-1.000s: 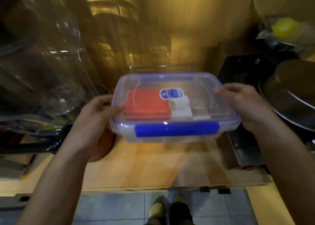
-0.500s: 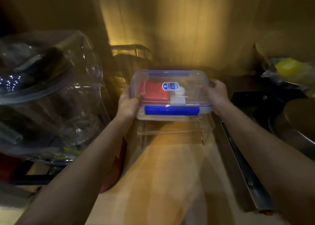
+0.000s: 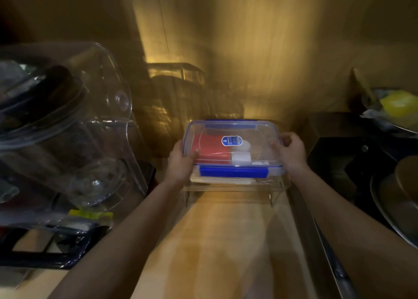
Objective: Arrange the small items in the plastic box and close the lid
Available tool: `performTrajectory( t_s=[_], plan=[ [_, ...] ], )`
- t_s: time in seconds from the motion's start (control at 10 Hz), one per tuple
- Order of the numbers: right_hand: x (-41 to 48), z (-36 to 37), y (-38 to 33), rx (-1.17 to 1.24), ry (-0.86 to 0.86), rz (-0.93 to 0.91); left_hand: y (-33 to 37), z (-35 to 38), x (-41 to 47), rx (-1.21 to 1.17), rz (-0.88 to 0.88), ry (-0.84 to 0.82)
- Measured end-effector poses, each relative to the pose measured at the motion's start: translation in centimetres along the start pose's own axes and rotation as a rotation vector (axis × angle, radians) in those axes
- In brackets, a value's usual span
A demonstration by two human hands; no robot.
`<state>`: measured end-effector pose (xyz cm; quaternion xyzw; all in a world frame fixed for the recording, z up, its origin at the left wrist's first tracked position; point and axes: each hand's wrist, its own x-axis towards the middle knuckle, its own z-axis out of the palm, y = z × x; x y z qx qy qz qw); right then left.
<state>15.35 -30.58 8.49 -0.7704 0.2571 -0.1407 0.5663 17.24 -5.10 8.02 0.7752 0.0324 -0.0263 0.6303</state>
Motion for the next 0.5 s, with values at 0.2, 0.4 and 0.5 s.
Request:
performTrajectory(
  t_s=[0.2,0.4,0.5],
  plan=[
    [-0.5,-0.7,-0.2,-0.135,-0.052,-0.071,-0.9,-0.6,0.5,0.234,0.056,0.013],
    [-0.2,-1.1,-4.9,-0.9,-0.261,-0.196,2.3,-1.1,1.4,1.008,0.18,0.068],
    [-0.3,-1.6,-8.6,-0.814,-0.545,-0.242,6.2,-0.8,2.0,1.089,0.274,0.087]
  ],
)
